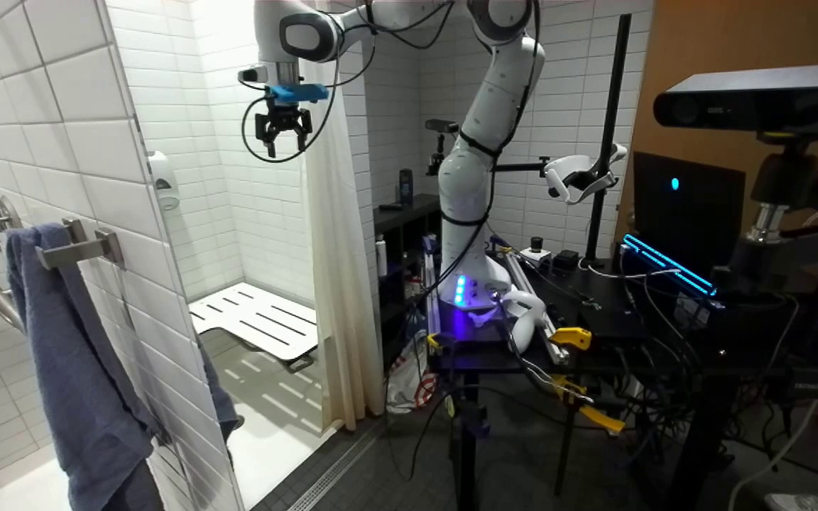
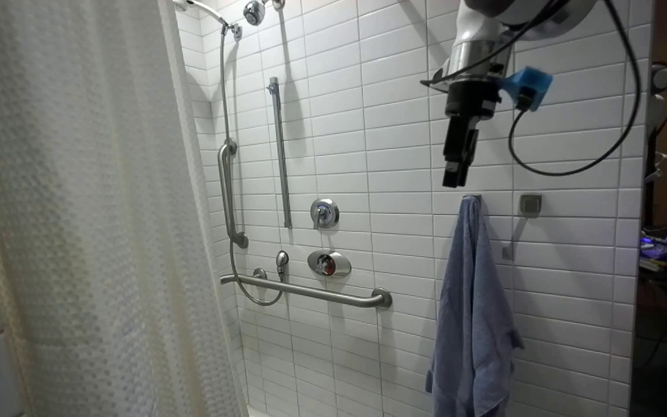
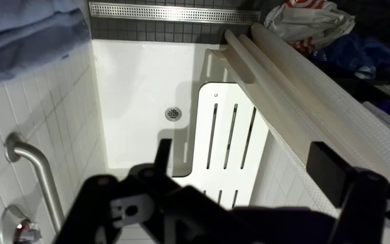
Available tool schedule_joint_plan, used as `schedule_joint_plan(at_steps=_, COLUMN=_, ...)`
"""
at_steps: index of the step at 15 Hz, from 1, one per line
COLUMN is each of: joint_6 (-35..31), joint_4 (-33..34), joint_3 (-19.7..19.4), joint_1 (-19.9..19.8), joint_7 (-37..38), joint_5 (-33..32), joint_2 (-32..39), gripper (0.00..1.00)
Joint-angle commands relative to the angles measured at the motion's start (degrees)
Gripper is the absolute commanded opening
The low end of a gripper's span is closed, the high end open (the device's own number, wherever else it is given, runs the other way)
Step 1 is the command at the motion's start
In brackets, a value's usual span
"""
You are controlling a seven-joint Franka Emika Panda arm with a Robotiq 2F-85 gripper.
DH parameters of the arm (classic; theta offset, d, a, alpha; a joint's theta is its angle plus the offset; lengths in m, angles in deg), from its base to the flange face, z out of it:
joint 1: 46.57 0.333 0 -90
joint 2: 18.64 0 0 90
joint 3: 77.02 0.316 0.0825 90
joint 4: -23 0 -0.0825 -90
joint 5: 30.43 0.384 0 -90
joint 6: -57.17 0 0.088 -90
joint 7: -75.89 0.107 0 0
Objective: Close the curtain railing
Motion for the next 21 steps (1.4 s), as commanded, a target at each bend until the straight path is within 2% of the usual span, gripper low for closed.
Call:
schedule_joint_plan(at_steps=1, joint_6=-1.95, joint_4=8.24, joint_3=1.2, joint_1=2.34, joint_7=-7.57, joint_5=6.56, joint_2=9.63, gripper=1.0)
schedule_joint_plan(at_steps=5, joint_6=-1.78, joint_4=15.62, joint_3=4.61, joint_1=2.56, joint_7=-15.02, joint_5=14.3, joint_2=18.44, gripper=1.0)
schedule_joint_plan(at_steps=8, joint_6=0.21, joint_4=18.63, joint_3=7.94, joint_1=1.56, joint_7=-18.25, joint_5=17.58, joint_2=21.51, gripper=1.0)
schedule_joint_plan(at_steps=9, joint_6=1.6, joint_4=18.88, joint_3=8.77, joint_1=0.67, joint_7=-16.75, joint_5=15.59, joint_2=21.99, gripper=1.0)
schedule_joint_plan(at_steps=10, joint_6=-1.12, joint_4=16.2, joint_3=9.36, joint_1=0.09, joint_7=-16.08, joint_5=16.05, joint_2=20.11, gripper=1.0)
schedule_joint_plan(at_steps=16, joint_6=0.59, joint_4=17.81, joint_3=10.21, joint_1=-0.79, joint_7=-16.04, joint_5=15.93, joint_2=21.74, gripper=1.0)
schedule_joint_plan(at_steps=21, joint_6=0.73, joint_4=19.34, joint_3=11.77, joint_1=-0.96, joint_7=-23.44, joint_5=16.25, joint_2=24.08, gripper=1.0)
